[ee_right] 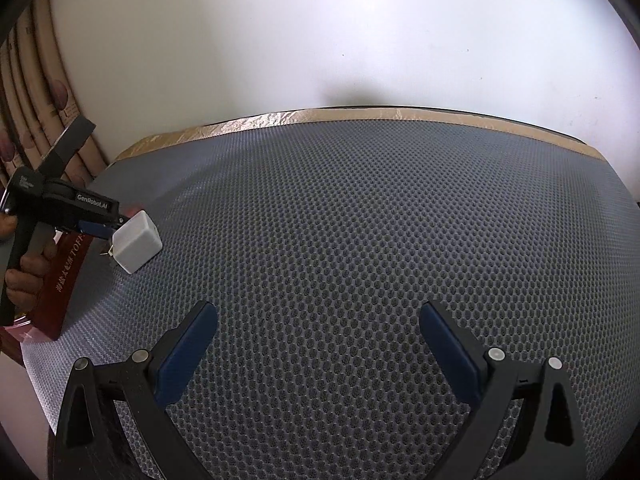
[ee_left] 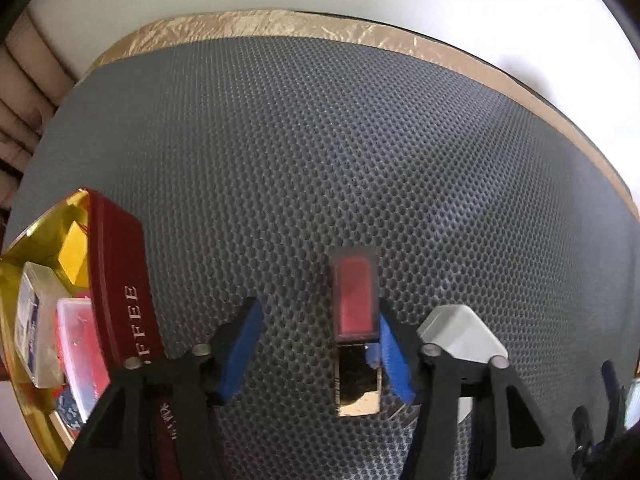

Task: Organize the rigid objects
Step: 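Grasp the red-capped tube with the left tool while the right tool withdraws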

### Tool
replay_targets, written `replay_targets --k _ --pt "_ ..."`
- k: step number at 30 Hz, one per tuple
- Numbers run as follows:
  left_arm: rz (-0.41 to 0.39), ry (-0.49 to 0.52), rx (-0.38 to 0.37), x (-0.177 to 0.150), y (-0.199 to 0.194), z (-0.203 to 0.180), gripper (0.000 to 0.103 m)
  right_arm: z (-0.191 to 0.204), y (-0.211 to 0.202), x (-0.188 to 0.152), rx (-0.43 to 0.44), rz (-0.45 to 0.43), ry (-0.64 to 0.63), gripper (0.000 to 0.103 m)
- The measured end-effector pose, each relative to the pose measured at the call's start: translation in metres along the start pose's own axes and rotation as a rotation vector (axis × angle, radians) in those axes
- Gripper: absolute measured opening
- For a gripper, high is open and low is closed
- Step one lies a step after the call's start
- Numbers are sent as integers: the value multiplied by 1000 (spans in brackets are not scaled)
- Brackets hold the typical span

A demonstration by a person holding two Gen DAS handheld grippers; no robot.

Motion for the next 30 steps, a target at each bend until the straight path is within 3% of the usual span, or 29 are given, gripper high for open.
replay_targets --k 2,7,14,20,30 --pt "-14 0 -3 -4 -3 1 20 0 1 0 -1 1 1 100" --pt "-49 -10 -10 -17 -7 6 20 0 3 0 -3 6 4 100" --pt "-53 -68 -89 -49 -26 17 20 -4 2 0 -4 11 9 100" --pt "-84 -36 -131 -89 -57 19 20 -3 8 0 -8 21 10 100" --pt "-46 -22 -138 -124 -39 37 20 0 13 0 -29 32 8 100"
Point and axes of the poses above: each gripper's, at about its wrist camera, not at the fingertips, and y roughly the way its jaws point, z to its left, x to its top, the point moved 7 cm from there along y, roughly the way its jaws point, and after that the axes turned 12 degrees about -y, right-handed, at the moved point
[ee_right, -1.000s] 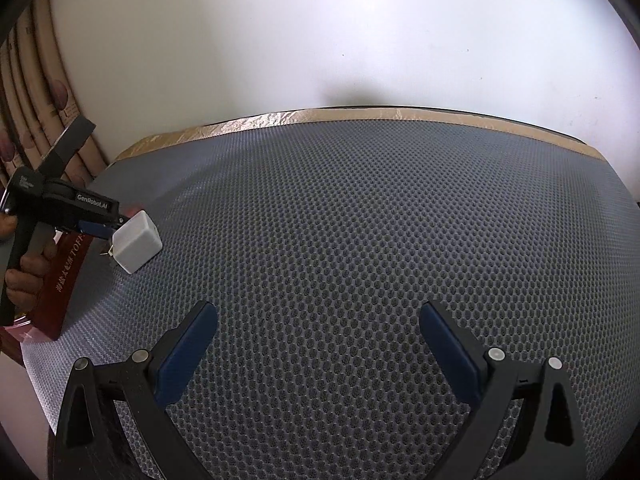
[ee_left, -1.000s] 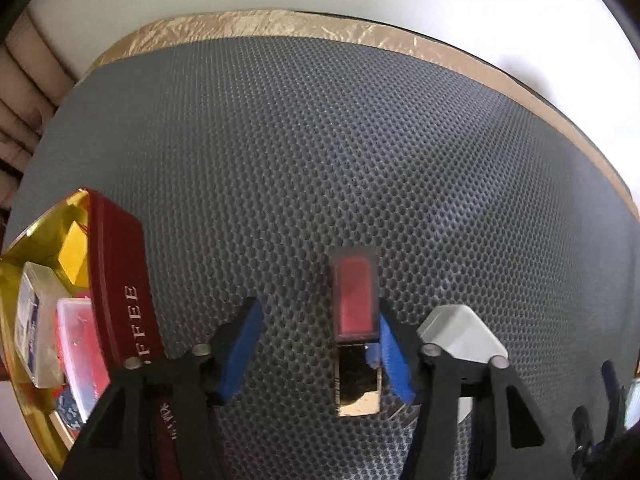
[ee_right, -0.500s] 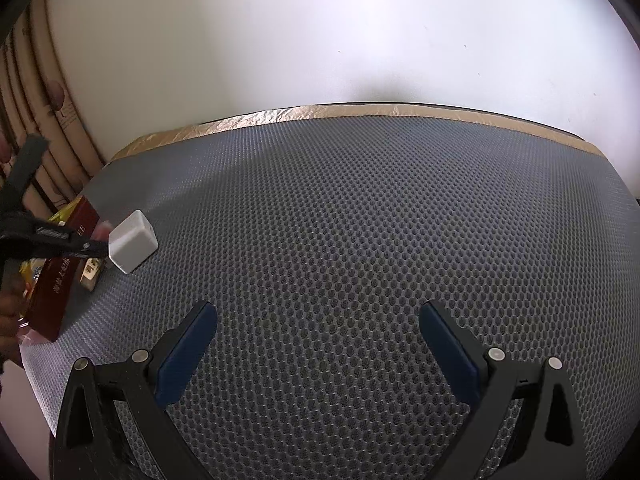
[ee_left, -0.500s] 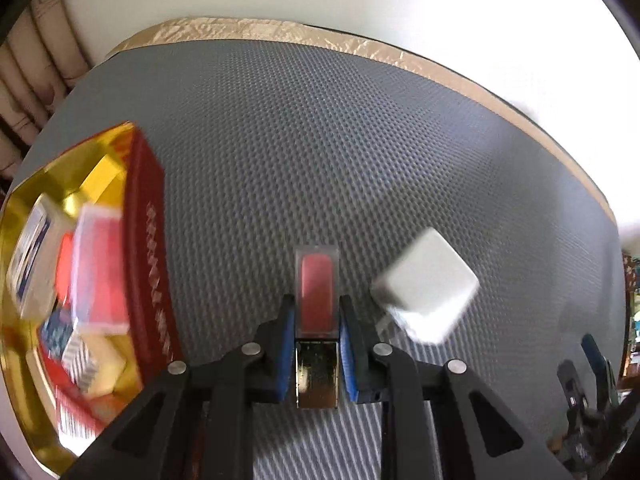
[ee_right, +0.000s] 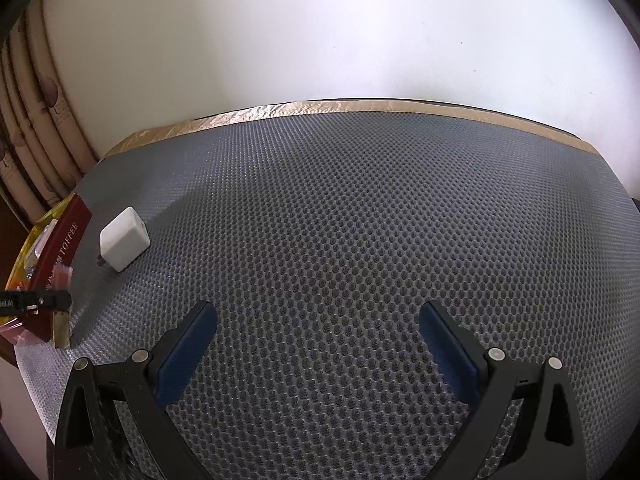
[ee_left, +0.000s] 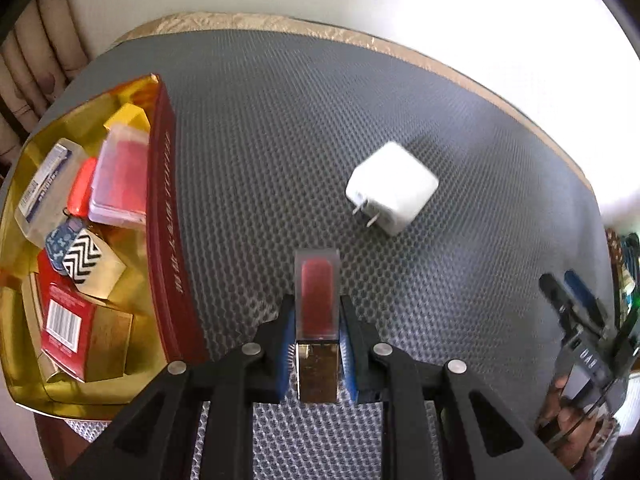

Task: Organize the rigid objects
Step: 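Grasp the red-capped tube with the left tool while the right tool withdraws, then grasp the white square charger with the right tool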

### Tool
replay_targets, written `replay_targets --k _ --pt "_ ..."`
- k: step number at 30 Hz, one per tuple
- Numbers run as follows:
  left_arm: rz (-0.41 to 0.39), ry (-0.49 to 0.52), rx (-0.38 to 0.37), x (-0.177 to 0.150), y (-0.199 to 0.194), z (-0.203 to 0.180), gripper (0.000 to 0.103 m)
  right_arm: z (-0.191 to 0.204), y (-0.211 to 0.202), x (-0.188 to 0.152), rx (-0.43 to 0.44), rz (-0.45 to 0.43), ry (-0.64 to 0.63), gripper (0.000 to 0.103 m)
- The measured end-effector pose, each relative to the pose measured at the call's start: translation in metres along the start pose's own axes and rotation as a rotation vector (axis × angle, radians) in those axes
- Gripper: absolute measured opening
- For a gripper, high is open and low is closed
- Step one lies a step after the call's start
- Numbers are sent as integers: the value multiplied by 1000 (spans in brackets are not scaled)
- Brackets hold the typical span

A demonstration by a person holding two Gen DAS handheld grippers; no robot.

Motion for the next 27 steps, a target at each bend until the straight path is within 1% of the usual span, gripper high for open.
replay_targets --k 1,3,7,9,11,12,14,15,16,17,19,20,23,25,27 --pt "15 0 0 -2 3 3 20 0 0 0 -3 2 0 100" --pt "35 -21 -27 -8 6 10 20 0 1 0 -6 9 -2 101" --pt "25 6 -18 -16 6 12 21 0 3 -1 -11 20 -7 101" --pt "16 16 -13 -23 6 6 21 0 4 -1 -14 24 -8 101" --pt "10 19 -17 -29 6 5 21 1 4 -1 -18 26 -9 101" --pt "10 19 -20 -38 13 0 21 0 4 -1 -21 28 -9 101" --pt "6 22 -27 -42 12 -2 21 1 7 -1 -26 36 -11 101" --pt "-1 22 -27 -34 17 -10 21 2 9 -1 -32 47 -13 101" --pt "-9 22 -30 -32 18 -9 20 2 10 -1 -40 54 -14 100" --pt "-24 22 -33 -35 18 -8 20 3 10 0 -48 57 -16 98" --pt "-43 20 -34 -42 16 -7 20 12 7 8 3 24 -37 91" --pt "-53 14 -37 -47 15 -6 20 20 5 13 36 15 -54 91" --pt "-70 2 -47 -61 12 -1 20 62 4 37 197 4 -157 91" --pt "-85 -3 -55 -66 11 1 20 86 5 51 242 -14 -218 91" --pt "-103 -10 -61 -71 11 4 20 112 13 67 283 -9 -292 91"
Point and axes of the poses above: each gripper's, at about its wrist camera, not at the fingertips, and y roughly the way its jaws point, z to its left, x to its top, the point moved 7 cm from there along y, roughly the way its jaws point, and after that the axes turned 12 degrees about -y, right-handed, at the moved point
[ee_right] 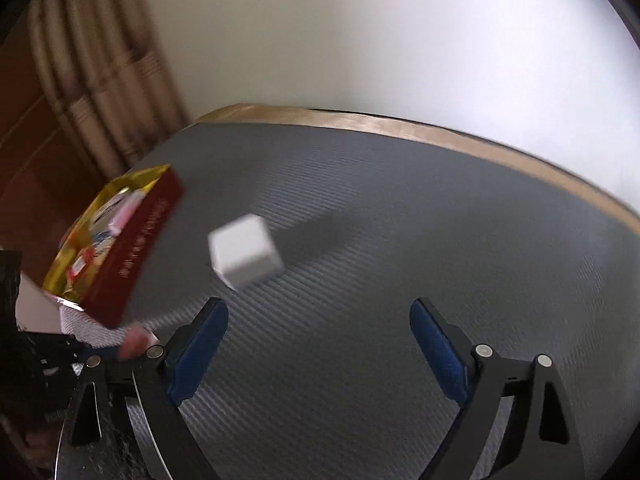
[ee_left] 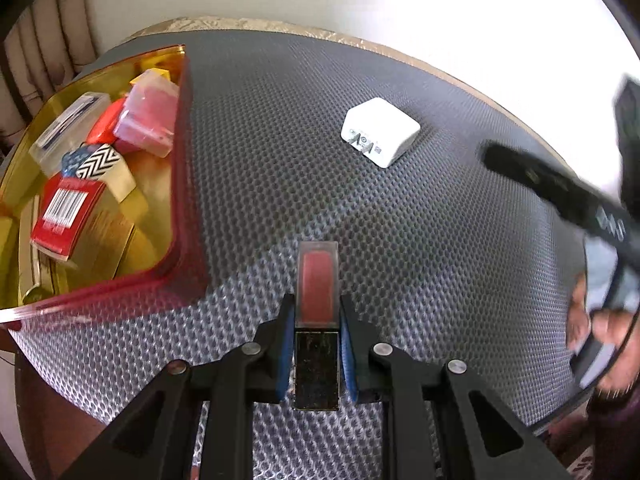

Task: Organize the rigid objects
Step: 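Grasp the white square charger with the right tool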

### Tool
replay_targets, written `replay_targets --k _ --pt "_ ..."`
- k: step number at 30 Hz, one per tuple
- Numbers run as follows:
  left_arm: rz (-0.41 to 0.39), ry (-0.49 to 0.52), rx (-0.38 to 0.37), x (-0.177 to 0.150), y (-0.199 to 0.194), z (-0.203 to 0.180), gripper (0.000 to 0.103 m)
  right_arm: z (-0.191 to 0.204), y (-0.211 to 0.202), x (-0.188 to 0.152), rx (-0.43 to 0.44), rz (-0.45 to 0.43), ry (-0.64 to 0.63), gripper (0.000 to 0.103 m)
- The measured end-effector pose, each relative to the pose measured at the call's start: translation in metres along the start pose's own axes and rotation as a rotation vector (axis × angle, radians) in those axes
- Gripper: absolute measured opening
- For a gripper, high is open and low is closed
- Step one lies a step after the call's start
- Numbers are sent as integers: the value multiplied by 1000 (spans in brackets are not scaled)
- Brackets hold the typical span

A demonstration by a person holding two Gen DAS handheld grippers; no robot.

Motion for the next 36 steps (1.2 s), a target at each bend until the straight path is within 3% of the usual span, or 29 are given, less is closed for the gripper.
replay_targets --k 4,5,10,18,20,22,25,31,36 --pt "-25 5 -9 -7 -2 3 21 20 36 24 41 62 -92 85" --pt "-27 8 -8 4 2 -1 21 23 44 27 40 77 -103 84" --pt "-36 3 -17 -10 -3 -4 21 35 63 30 58 103 -137 84" --pt "-32 -48 -48 -2 -8 12 21 50 89 30 73 161 -197 84" --pt "-32 -56 -54 1 -9 15 21 53 94 29 91 175 -202 73" --pt "-32 -55 -51 4 -18 15 21 58 100 28 86 191 -220 70" --pt "-31 -59 -52 4 -20 17 21 65 95 27 89 172 -241 50" --pt "-48 -22 -17 2 -19 8 21 53 74 11 67 130 -158 49" --pt "-47 -37 -26 2 -21 3 21 36 31 -26 58 66 -43 49"
Point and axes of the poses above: each gripper's, at about its wrist camera, not at the fingertips, and y roughly the way its jaws point, z to its left, x to its top, the point moved 7 cm from there along y, roughly the way its jaws point, and after that the axes turned 12 degrees about -y, right-handed, at the moved point
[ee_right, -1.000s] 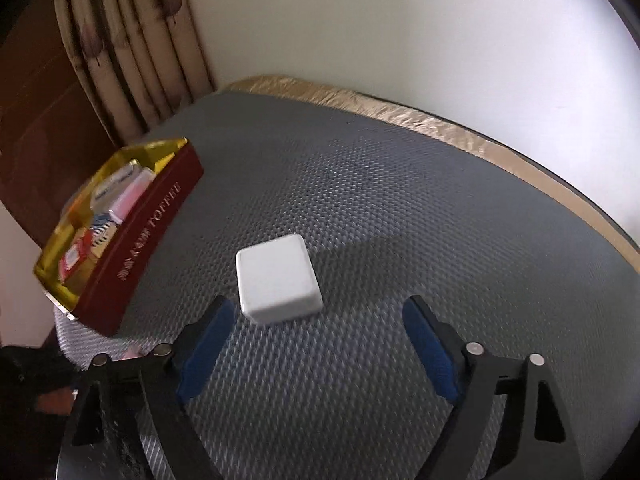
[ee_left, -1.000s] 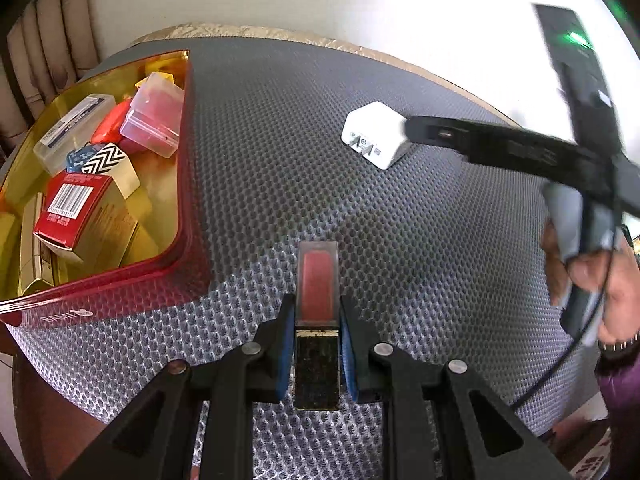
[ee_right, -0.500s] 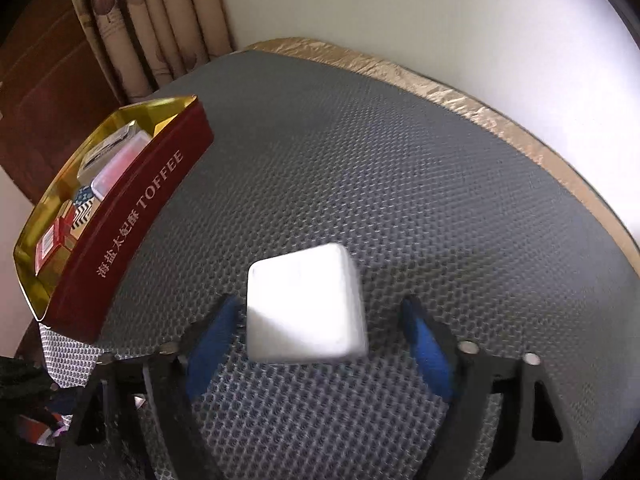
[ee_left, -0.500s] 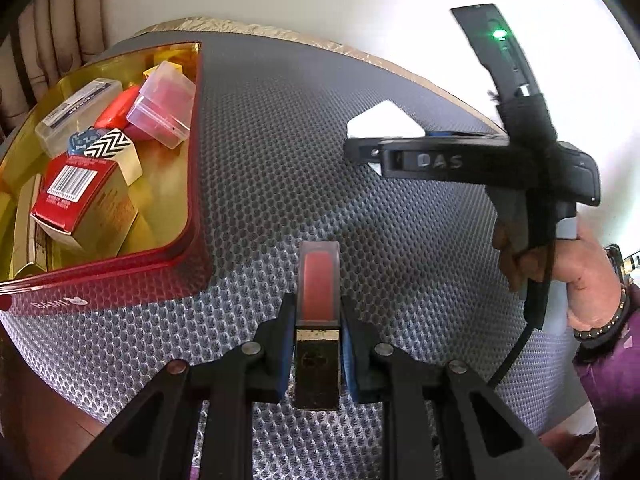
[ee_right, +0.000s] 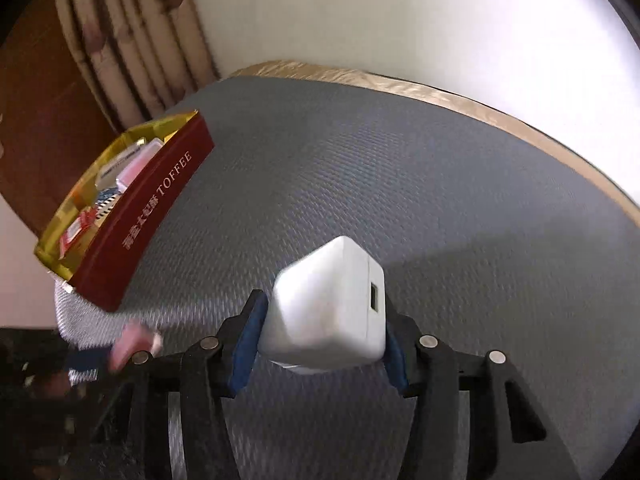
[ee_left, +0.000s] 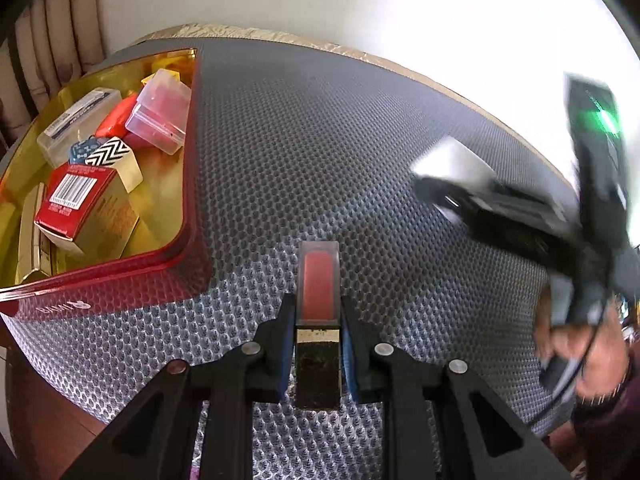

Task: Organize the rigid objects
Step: 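Grasp the white square charger with the right tool, then carry the red-capped tube into the tin and open the left tool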

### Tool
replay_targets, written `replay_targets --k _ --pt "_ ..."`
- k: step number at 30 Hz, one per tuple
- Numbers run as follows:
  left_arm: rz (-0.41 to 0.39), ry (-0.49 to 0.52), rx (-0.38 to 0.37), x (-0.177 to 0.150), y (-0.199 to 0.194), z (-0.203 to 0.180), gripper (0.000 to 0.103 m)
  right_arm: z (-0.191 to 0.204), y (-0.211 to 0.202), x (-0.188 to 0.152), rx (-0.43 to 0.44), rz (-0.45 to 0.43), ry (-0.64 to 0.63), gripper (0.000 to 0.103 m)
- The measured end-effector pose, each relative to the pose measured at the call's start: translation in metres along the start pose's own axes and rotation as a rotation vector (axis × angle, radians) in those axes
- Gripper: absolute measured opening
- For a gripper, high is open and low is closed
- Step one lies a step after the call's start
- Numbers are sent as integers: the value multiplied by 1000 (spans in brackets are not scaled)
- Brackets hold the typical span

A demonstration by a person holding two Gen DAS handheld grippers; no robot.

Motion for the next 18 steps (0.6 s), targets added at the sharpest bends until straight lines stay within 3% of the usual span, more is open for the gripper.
replay_targets --k 6,9,18 --pt "-19 30 -11 -2 -1 0 20 -23 -39 -44 -31 -58 128 48" --pt "-16 57 -1 -4 -2 -3 20 -27 -46 -51 -33 -79 147 40" --pt "-5 59 -11 -5 -20 -14 20 -27 -43 -50 -47 -84 156 40"
Point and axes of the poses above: each gripper's, at about its wrist camera, not at the fingertips, and y roughly the way its jaws point, z to its left, x to its top, the point moved 7 cm from there along y, roughly the way its jaws point, and after that the axes turned 12 degrees about -y, right-handed, at the moved point
